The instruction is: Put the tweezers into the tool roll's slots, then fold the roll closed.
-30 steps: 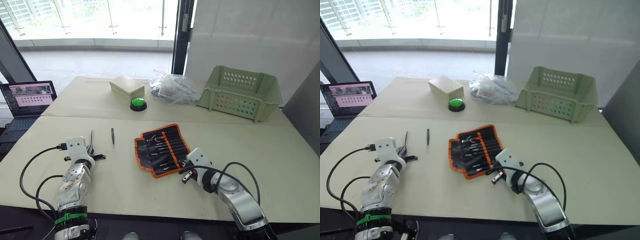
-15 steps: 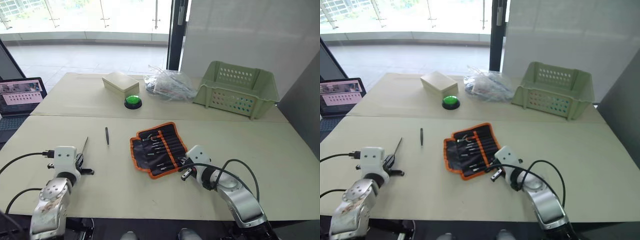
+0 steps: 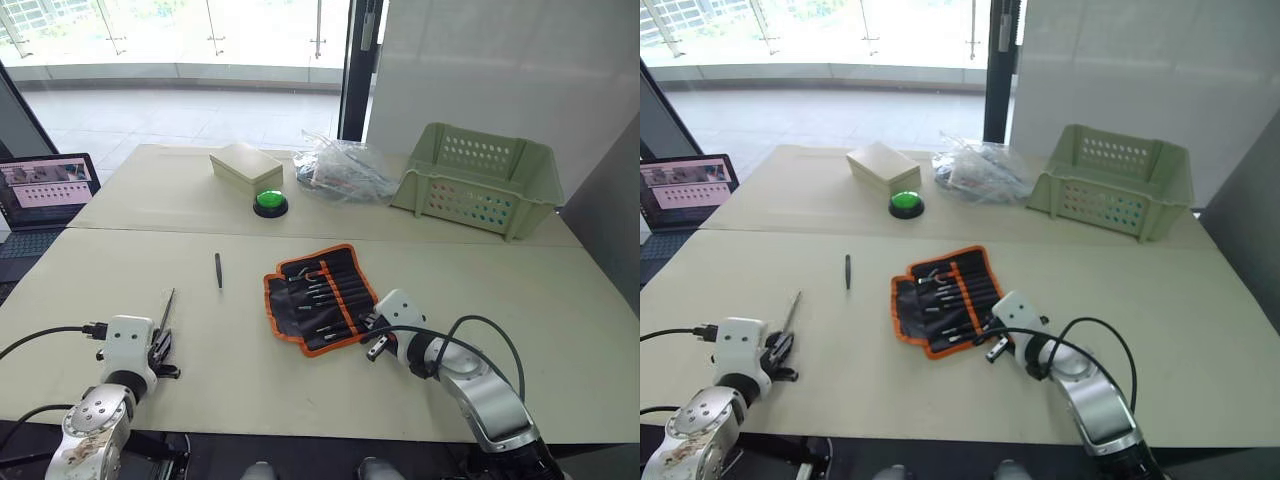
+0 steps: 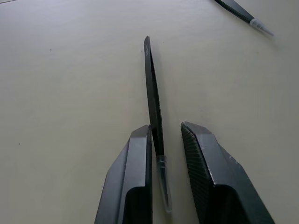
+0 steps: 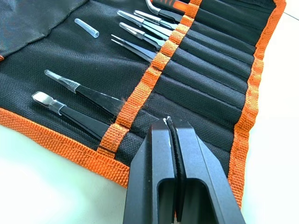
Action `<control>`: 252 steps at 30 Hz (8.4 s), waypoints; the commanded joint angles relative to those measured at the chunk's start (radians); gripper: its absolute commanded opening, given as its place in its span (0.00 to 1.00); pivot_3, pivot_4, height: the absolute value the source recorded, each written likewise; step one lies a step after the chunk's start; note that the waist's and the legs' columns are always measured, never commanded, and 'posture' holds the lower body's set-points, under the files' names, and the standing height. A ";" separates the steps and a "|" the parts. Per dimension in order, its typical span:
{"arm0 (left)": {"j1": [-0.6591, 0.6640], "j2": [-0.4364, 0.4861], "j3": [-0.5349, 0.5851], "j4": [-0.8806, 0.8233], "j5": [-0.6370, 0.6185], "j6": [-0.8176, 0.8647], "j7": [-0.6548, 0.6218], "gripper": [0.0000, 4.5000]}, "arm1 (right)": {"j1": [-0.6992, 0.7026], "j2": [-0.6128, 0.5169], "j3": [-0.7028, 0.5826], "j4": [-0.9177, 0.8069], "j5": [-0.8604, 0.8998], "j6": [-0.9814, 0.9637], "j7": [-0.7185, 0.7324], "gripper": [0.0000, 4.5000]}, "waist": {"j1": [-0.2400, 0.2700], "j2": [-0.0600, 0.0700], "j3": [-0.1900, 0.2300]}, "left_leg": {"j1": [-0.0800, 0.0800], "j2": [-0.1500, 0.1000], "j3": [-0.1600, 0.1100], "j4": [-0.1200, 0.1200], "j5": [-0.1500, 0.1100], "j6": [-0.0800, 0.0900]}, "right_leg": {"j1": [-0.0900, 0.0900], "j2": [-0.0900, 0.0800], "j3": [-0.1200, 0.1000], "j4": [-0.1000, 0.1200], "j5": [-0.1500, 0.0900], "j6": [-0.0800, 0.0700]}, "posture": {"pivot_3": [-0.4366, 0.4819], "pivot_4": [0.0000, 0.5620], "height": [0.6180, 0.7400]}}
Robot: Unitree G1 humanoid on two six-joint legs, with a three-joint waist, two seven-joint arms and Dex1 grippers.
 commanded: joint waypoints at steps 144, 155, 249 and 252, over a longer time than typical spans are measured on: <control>-0.295 0.494 -0.175 0.259 -0.105 0.074 -0.750 0.06 | 0.113 0.132 0.084 -0.021 -0.022 0.071 -0.159 0.00 | -0.016 0.001 0.003 | 0.003 0.002 0.001 0.004 0.000 0.001 | -0.003 0.002 0.000 0.015 -0.002 -0.001 | 0.48 0.27 0.78; -0.255 0.518 -0.121 0.300 -0.175 0.063 -0.802 0.56 | 0.116 0.149 0.090 -0.015 -0.026 0.067 -0.168 0.00 | -0.030 0.001 0.003 | 0.003 0.002 0.001 0.003 0.000 0.001 | -0.003 0.003 0.000 0.016 -0.002 -0.002 | 0.48 0.27 0.78; 0.162 0.313 0.247 0.163 -0.045 -0.320 -0.383 0.81 | 0.061 0.133 0.118 0.052 -0.028 0.030 -0.088 0.00 | -0.040 -0.003 0.006 | 0.006 0.014 0.003 0.002 0.000 0.000 | -0.004 0.012 0.000 0.015 -0.001 -0.006 | 0.48 0.27 0.78; 0.160 0.277 0.299 0.135 -0.161 -0.262 -0.408 0.98 | 0.062 0.132 0.119 0.053 -0.029 0.029 -0.083 0.00 | -0.040 -0.003 0.006 | 0.006 0.015 0.003 0.002 0.000 0.000 | -0.004 0.013 0.001 0.015 -0.001 -0.007 | 0.48 0.27 0.78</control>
